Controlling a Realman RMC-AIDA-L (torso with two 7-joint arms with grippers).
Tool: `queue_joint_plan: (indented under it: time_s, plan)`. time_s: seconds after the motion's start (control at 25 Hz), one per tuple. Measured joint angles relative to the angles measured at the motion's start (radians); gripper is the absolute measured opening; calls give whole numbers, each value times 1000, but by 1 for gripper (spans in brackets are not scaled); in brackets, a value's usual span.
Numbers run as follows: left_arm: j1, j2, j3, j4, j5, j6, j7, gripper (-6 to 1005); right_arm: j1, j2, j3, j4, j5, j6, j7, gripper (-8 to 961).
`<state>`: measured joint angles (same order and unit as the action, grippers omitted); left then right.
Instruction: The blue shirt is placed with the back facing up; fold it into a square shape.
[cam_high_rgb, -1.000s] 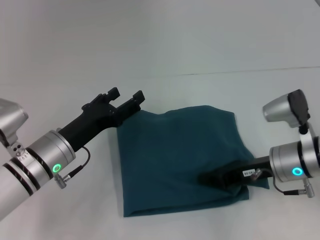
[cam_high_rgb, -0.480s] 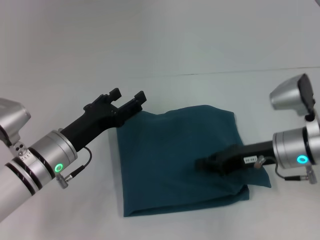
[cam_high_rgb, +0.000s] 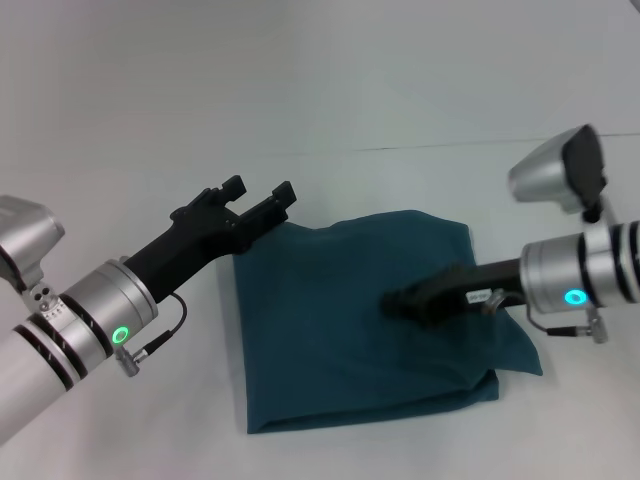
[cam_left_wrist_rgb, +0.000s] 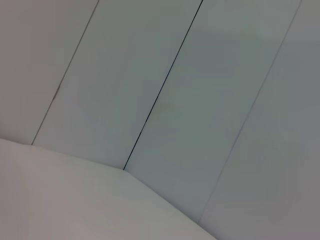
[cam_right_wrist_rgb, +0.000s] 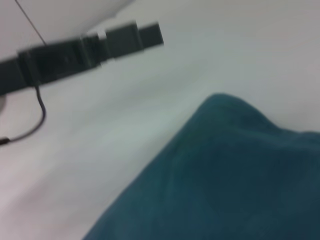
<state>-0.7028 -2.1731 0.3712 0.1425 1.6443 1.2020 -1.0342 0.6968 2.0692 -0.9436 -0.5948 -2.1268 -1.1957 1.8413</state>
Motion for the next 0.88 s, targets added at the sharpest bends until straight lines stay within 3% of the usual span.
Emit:
queue_joint_plan:
  time_s: [0.48,0.72,0.88]
  plan:
    - [3,1,0,0,0,0,-1,885,22,12,-66,60,-18,113,0,5]
    - [7,1,0,0,0,1,-2,885,-29,11,-52,-31,41,46,-16,6]
    - [8,1,0,0,0,2,-3,884,-80,0,-47,-94,68,-41,-16,5]
